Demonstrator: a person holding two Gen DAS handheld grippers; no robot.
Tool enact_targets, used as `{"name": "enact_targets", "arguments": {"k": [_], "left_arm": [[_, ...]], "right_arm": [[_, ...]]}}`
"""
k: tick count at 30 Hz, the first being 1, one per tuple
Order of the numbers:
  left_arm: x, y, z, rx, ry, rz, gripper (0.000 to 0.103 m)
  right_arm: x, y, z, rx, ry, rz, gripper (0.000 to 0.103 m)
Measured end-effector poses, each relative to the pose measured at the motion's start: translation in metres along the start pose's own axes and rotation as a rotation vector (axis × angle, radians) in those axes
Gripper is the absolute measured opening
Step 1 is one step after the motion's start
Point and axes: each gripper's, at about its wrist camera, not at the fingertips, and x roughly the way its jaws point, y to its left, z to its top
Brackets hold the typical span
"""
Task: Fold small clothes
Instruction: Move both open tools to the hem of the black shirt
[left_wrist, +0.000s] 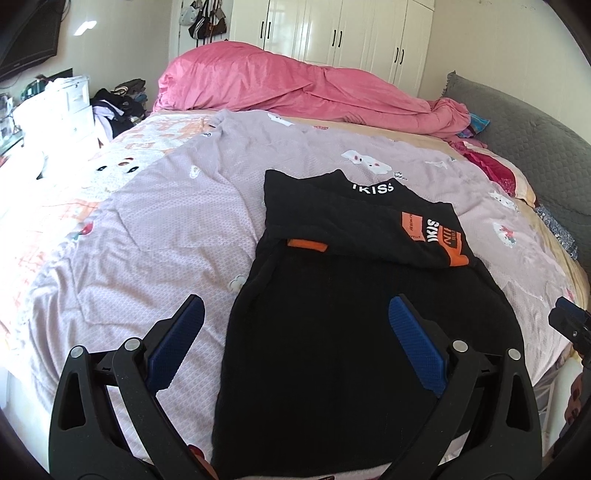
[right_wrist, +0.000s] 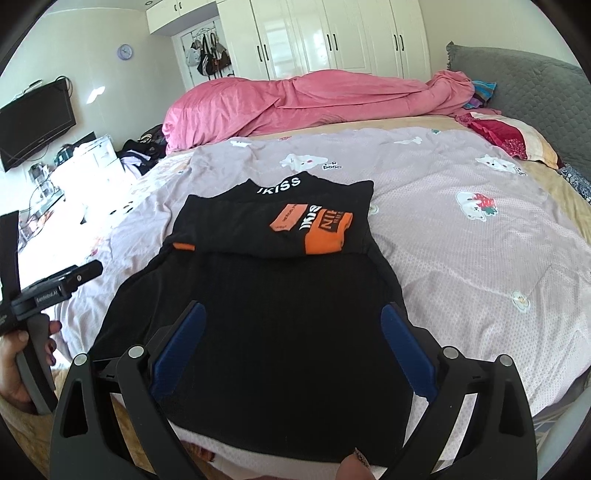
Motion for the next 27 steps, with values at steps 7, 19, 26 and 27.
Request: {"name": "enact_targets", "arguments": {"k": [7,19,26,27], "left_arm": [[-0.013,0.003,-0.008,0.002,-0.012,0.027,0.094],[-0.017,0.008,-0.027,0.021,0.03,0.051,0.094],[-0.016,0.01,-0.042,0.034,0.056,0.058,0.094],[-0.015,0.011,-0.043,0.033,0.062,0.061,0.094]], "right_arm": [[-0.004,-0.001,-0.015,-0.008,0.029,-0.002,0.095],[-0.007,-0.003,-0.023,-0.013,0.036,-0.01,0.095],[0.0,-0.013,-0.034,-0.003,0.067,-0.031,0.095],[0.001,-0.015,-0.036,-0.001,0.073,-0.036,0.095]]}}
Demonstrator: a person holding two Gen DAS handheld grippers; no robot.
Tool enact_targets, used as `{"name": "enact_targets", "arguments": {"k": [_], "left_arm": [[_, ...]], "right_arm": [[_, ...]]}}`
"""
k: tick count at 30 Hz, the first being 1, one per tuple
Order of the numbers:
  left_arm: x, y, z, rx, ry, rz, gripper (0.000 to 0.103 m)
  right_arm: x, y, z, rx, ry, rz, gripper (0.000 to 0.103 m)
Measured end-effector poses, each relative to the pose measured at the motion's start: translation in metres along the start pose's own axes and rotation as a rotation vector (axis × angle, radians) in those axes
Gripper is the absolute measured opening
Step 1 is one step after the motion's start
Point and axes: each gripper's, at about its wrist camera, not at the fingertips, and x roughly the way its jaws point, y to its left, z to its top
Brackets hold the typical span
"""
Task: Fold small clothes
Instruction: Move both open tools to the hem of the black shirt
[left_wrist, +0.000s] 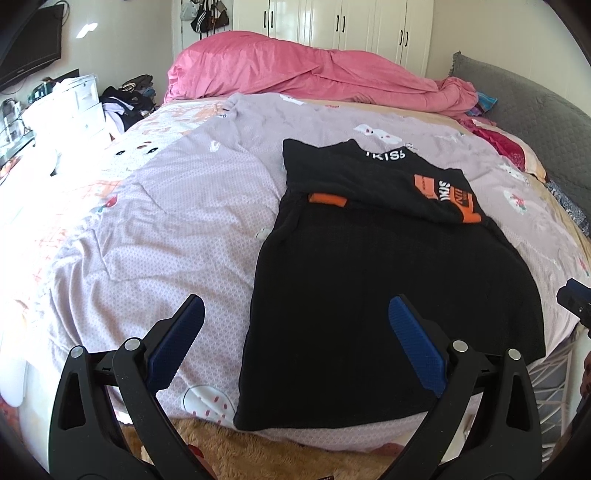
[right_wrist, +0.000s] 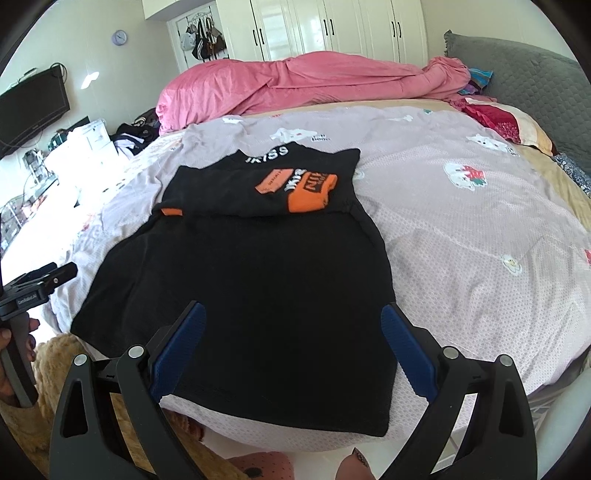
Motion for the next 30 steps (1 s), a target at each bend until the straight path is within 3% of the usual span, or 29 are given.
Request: {"name": "enact_targets", "arguments": {"k": [30], "left_arm": [[0.02,0.037,-0.038,-0.084,0.117,-0.015,0.094]], "right_arm": [[0.004,-0.051,-0.05,0.092,0.083,-0.014,0.095]]}}
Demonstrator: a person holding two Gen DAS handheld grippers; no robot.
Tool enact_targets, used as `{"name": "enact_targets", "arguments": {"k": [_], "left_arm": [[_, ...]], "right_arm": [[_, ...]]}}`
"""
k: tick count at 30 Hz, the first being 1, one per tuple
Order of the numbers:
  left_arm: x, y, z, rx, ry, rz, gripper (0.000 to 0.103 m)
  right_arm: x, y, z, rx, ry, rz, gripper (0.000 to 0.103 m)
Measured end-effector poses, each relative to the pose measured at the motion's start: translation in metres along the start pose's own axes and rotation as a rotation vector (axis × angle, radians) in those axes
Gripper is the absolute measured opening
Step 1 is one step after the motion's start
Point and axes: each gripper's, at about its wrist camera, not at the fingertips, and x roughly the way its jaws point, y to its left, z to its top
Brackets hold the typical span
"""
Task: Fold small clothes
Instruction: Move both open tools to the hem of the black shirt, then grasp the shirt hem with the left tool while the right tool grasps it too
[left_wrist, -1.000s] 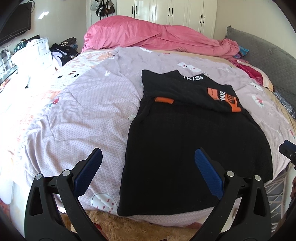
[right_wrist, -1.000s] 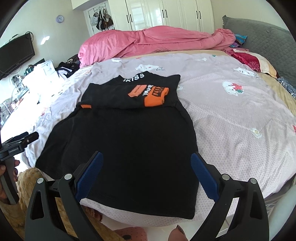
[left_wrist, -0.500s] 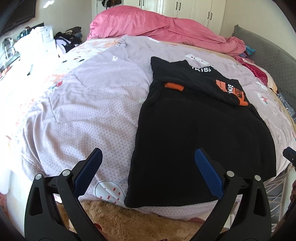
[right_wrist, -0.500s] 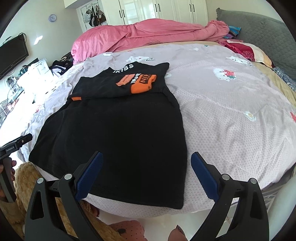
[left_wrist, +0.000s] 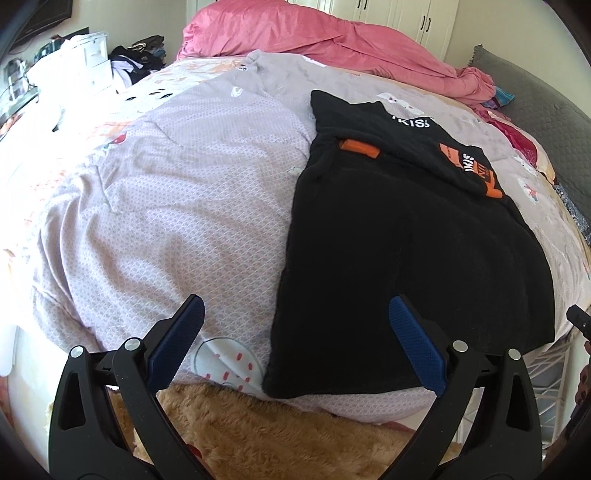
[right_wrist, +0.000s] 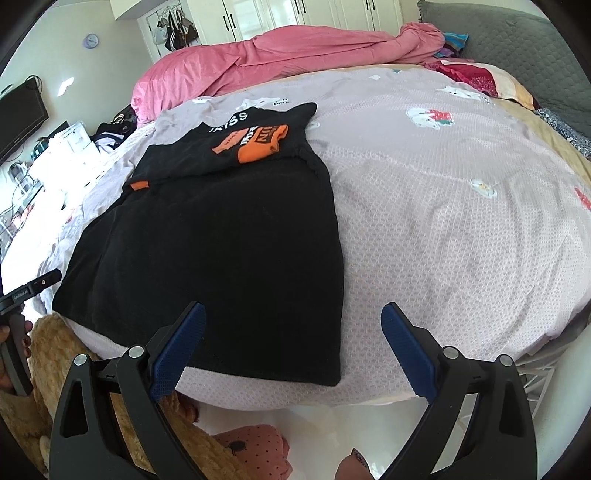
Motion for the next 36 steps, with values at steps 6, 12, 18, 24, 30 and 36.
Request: {"name": "enact_targets", "arguments": {"k": [6,12,18,24,30,36], "left_arm": [[0.002,0.006,-0.003,-0.022,0.021,-0.05,0.074],[0.013,0.003,-0.007,-0.041,0.076,-0.128,0.039],[0.024,0.007,-0.006,-0.061,0.105,-0.113,0.038],[0.028,0.005,-0.005,-0.048,0.116,-0.106,0.038],[0.029,0.003,-0.003,-0.035,0.119,-0.103,0.028],[0.022,-0.002,-0.002,-0.019,0.118,-0.119,0.009]], "right_arm": [[0.006,0.0,-0.004,0.006,0.017,0.029,0.095],[0.008,0.0,-0.007,0.019,0.035,0.074,0.086],[0.015,-0.004,-0.011,0.014,0.06,0.088,0.071],[0.032,-0.016,-0.014,0.054,0.084,0.099,0.064],[0.032,-0.021,-0.012,0.047,0.077,0.109,0.012],[0.01,-0.019,-0.004,0.037,0.029,0.188,0.007]]}}
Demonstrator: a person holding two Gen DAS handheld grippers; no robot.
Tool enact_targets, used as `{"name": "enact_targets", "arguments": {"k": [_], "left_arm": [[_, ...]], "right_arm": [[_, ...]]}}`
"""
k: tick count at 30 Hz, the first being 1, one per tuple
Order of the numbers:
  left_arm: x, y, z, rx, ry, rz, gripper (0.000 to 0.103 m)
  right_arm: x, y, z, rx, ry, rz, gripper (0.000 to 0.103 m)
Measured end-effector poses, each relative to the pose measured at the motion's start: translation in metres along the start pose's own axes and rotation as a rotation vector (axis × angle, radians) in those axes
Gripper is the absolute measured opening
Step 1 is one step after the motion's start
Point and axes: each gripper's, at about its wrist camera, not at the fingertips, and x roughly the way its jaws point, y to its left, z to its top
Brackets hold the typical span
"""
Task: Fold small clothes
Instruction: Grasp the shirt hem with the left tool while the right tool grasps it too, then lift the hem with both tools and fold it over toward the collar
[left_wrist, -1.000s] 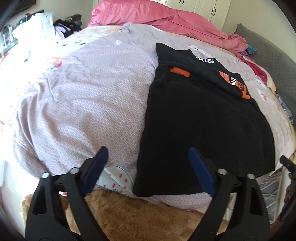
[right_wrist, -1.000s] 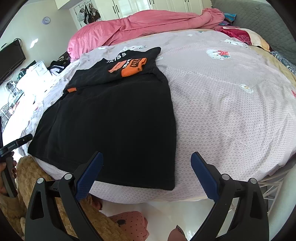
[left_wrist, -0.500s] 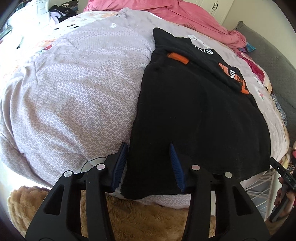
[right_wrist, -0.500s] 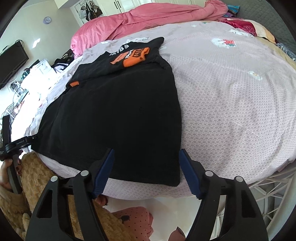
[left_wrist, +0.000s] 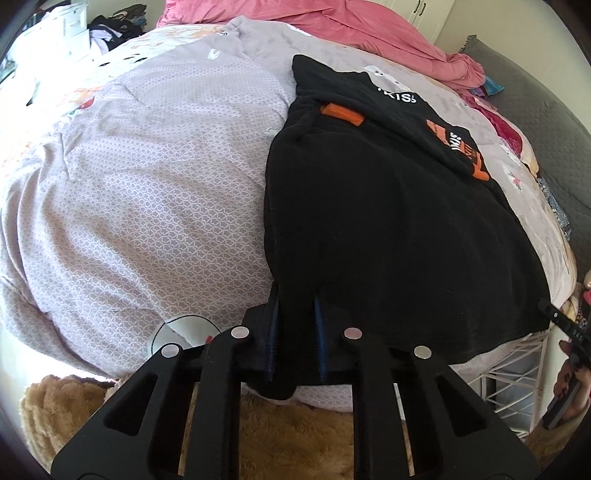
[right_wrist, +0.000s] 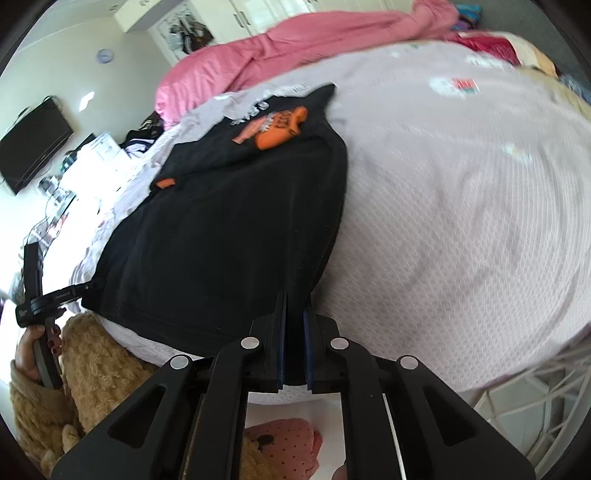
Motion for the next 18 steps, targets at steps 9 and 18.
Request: {"name": "enact_targets", "arguments": {"k": [9,18], "left_arm": [[0.006,0.0,-0.006,0.018,0.033,0.023,0.02],[0.0,0.001,0.0,0.011,0.027,-0.013,0.003]], "right_arm": [[0.023,-0.008,-0.005,0.011,0.062,-0.029,0.022],[0.026,-0.013,-0.004,0.038,0.041,0.014,0.014]]}}
